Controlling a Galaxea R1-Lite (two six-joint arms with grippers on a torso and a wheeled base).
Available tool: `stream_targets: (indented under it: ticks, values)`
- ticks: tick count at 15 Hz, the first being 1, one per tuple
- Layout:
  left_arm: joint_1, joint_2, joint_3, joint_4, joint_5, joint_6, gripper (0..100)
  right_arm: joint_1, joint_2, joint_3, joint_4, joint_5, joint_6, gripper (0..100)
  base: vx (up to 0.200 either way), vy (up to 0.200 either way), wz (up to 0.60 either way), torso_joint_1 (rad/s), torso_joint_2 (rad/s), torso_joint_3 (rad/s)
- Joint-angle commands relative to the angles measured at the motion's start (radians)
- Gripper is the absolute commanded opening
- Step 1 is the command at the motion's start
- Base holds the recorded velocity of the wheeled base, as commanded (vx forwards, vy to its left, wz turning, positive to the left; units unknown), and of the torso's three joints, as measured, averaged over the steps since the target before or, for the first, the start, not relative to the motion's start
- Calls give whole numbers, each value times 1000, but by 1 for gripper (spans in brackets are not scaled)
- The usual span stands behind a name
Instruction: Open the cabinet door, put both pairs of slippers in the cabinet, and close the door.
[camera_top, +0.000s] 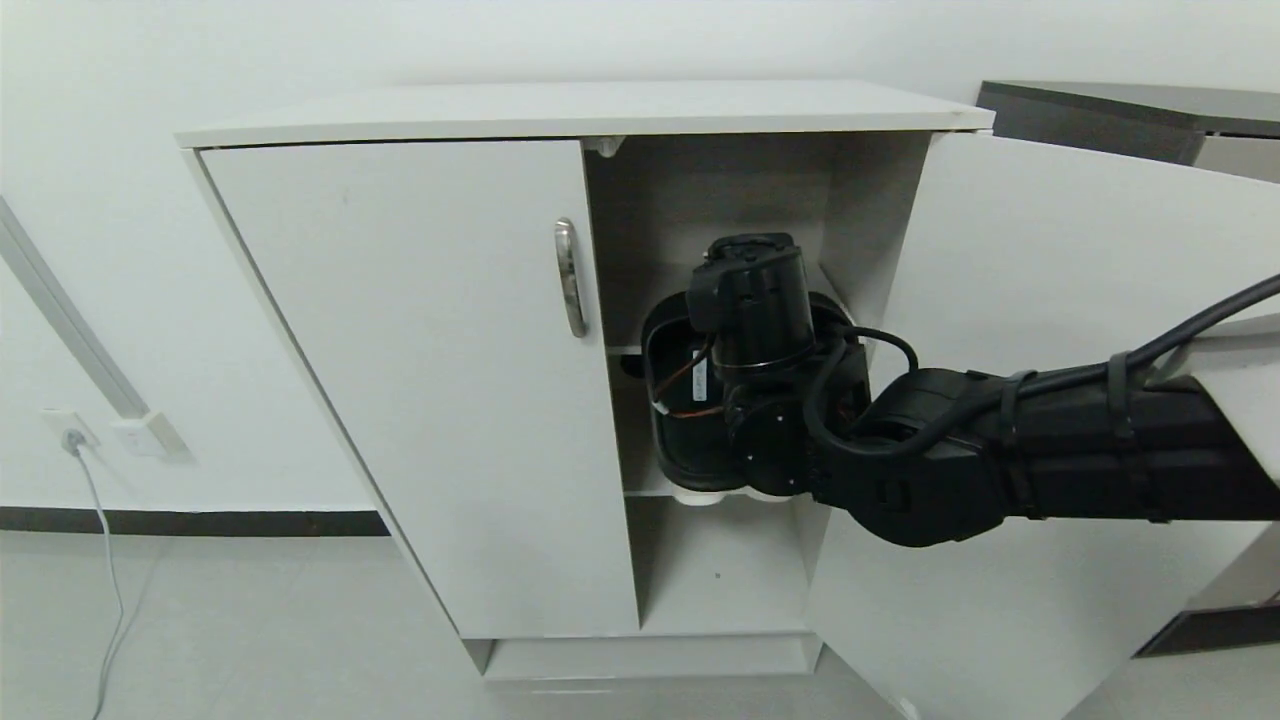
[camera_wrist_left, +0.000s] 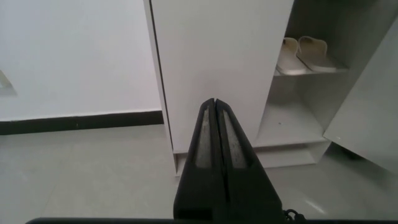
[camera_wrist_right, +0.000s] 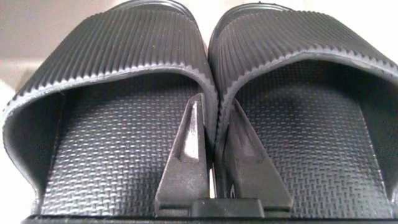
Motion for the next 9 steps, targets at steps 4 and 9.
stream_targets:
  ticks: [4, 9]
  values:
    - [0, 2, 0, 0, 1, 0, 0, -4, -1, 1, 1, 0, 1, 0, 200, 0, 0, 2, 1, 1]
    - [0, 2, 0, 0, 1, -2, 0, -26, -1, -4, 3, 37, 0, 0, 0, 0, 0, 0, 0, 0]
